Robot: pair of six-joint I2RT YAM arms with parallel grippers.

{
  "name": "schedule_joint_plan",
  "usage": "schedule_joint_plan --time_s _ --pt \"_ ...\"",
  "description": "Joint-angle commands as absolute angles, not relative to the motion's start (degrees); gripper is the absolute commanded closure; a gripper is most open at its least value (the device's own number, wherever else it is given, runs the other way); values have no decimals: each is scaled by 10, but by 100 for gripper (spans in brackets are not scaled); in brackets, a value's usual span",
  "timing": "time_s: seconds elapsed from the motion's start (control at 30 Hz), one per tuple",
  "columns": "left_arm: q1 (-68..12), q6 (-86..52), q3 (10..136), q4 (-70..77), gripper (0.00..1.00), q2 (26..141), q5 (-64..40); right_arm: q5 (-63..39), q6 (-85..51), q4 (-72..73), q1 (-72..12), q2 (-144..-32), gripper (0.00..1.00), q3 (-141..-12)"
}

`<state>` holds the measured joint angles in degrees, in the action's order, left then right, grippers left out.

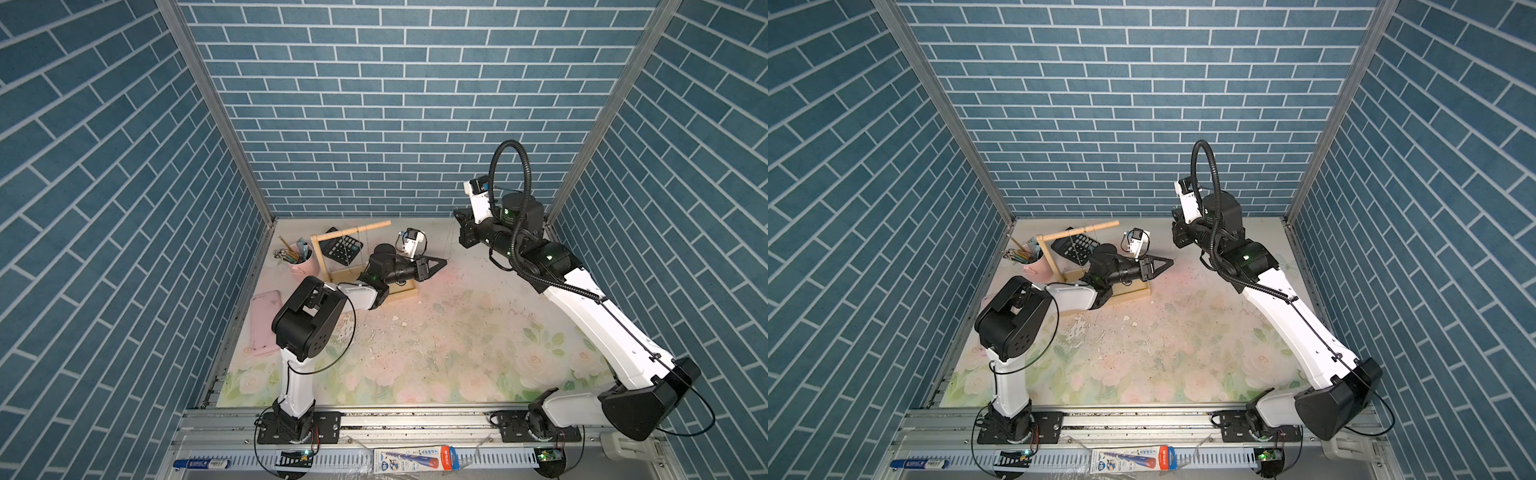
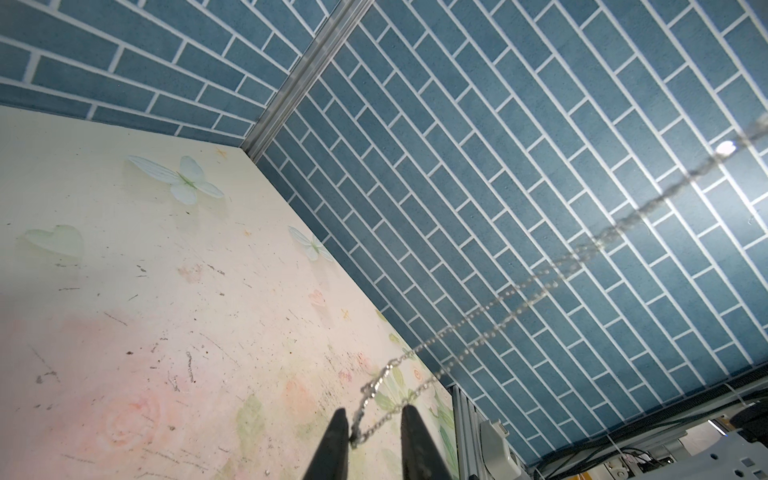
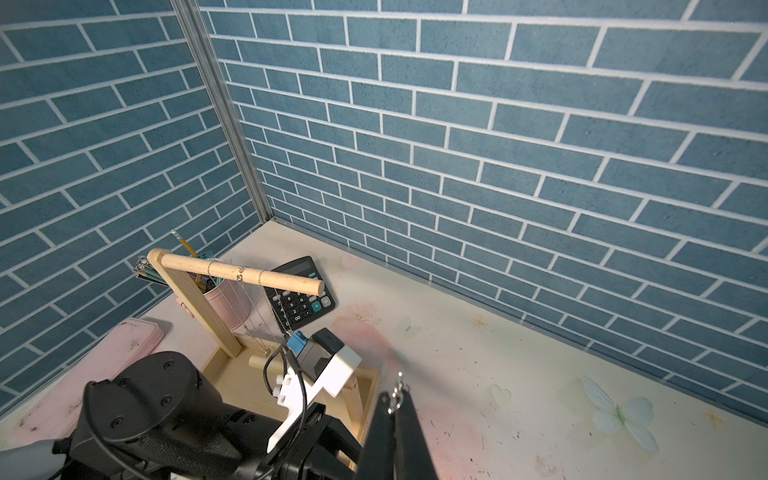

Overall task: Take the necklace off the jewelry display stand
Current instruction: Take off the necklace from the stand.

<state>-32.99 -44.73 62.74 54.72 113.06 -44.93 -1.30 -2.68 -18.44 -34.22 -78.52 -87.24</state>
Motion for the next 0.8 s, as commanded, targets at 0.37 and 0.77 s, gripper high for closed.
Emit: schedule_joint_plan --time_s 0.37,0.77 --pt "-327 -437 632 552 88 1137 -452 -16 -32 -172 -339 -771 100 -865" --pt "-327 -437 633 544 97 1132 -456 -11 -34 -176 -339 -771 100 -861"
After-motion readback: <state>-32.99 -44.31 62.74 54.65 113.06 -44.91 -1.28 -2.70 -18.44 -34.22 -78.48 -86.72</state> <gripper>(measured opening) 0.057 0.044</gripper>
